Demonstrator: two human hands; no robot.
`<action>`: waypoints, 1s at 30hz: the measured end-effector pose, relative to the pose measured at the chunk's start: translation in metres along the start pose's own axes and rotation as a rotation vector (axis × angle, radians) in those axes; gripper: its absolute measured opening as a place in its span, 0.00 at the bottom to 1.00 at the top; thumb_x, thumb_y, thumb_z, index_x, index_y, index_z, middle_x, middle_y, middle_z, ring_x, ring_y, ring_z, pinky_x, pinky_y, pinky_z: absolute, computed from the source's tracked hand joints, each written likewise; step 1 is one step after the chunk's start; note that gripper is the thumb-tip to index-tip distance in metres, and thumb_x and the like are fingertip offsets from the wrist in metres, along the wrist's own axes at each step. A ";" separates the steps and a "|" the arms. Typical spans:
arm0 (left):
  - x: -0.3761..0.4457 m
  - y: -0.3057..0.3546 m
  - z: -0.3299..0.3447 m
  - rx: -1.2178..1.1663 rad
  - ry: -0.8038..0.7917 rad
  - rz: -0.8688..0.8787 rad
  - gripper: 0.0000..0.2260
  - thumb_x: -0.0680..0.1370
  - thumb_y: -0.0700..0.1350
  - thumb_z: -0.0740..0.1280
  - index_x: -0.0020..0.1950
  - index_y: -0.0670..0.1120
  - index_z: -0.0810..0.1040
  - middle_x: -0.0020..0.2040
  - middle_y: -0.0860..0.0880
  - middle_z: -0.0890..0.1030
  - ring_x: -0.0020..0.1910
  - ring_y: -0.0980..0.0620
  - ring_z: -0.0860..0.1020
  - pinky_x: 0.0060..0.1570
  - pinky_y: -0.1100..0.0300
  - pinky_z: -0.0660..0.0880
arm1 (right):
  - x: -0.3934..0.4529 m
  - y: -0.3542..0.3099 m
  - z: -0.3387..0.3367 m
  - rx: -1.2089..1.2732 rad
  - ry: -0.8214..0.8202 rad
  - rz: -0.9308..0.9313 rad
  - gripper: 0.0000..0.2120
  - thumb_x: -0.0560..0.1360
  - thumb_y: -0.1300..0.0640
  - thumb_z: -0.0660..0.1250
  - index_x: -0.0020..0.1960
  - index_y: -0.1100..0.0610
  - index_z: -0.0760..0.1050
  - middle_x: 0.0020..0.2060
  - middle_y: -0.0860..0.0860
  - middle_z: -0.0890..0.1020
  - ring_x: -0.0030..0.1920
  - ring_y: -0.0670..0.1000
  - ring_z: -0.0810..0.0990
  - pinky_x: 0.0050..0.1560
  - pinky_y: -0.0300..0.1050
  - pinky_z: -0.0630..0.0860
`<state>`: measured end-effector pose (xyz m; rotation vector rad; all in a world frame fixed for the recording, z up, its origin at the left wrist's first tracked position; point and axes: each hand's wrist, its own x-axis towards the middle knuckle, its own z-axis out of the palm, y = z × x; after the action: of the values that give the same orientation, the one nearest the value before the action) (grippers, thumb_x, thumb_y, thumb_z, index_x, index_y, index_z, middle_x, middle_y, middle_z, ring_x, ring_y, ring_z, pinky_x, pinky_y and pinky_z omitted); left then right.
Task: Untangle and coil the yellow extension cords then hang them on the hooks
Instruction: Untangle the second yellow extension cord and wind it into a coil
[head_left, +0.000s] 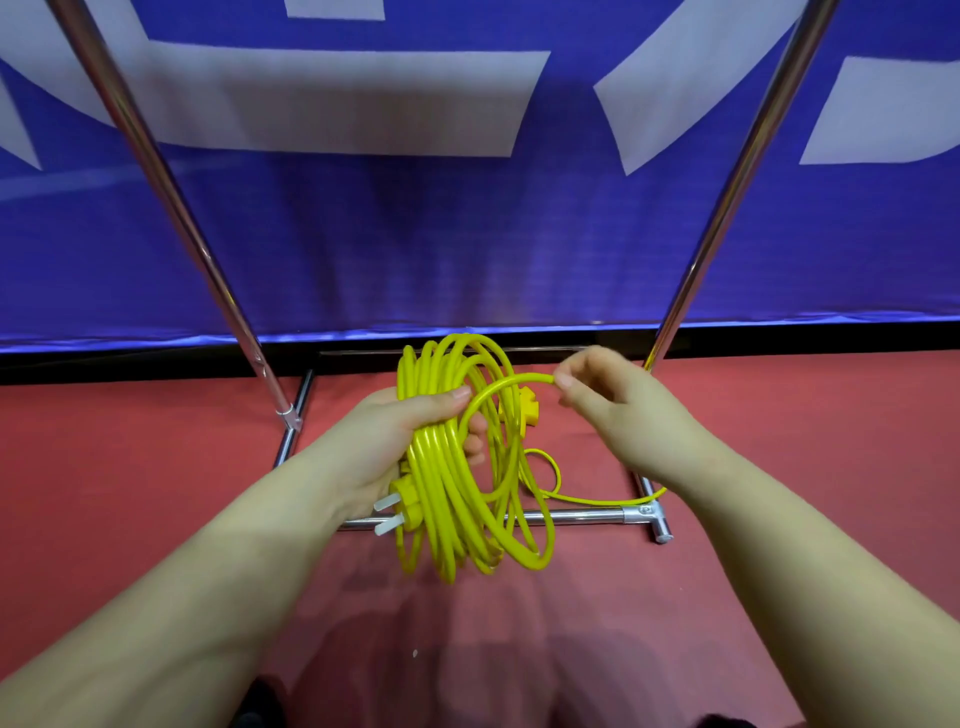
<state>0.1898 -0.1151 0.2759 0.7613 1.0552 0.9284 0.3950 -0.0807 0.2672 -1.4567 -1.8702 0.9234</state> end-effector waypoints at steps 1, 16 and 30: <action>-0.001 0.002 0.001 0.008 0.008 0.003 0.07 0.69 0.43 0.67 0.41 0.39 0.79 0.34 0.44 0.81 0.30 0.49 0.81 0.39 0.53 0.80 | 0.001 -0.004 -0.002 0.090 0.060 -0.033 0.05 0.76 0.55 0.65 0.41 0.50 0.73 0.36 0.44 0.77 0.38 0.42 0.75 0.44 0.37 0.71; -0.010 0.001 0.006 0.221 -0.068 -0.006 0.07 0.76 0.41 0.63 0.42 0.40 0.79 0.32 0.47 0.83 0.28 0.53 0.80 0.31 0.59 0.79 | -0.011 -0.020 0.003 0.137 -0.156 -0.033 0.05 0.73 0.52 0.68 0.42 0.53 0.79 0.38 0.57 0.82 0.39 0.47 0.76 0.45 0.48 0.75; -0.016 0.001 0.013 0.137 -0.217 -0.051 0.09 0.68 0.43 0.65 0.38 0.37 0.79 0.34 0.41 0.83 0.35 0.47 0.83 0.34 0.57 0.81 | -0.008 -0.020 -0.008 0.382 -0.146 -0.050 0.04 0.73 0.63 0.68 0.41 0.55 0.77 0.36 0.47 0.79 0.37 0.42 0.75 0.40 0.31 0.71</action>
<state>0.1982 -0.1305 0.2866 0.9232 0.9481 0.7176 0.3920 -0.0899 0.2876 -1.1325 -1.7015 1.3084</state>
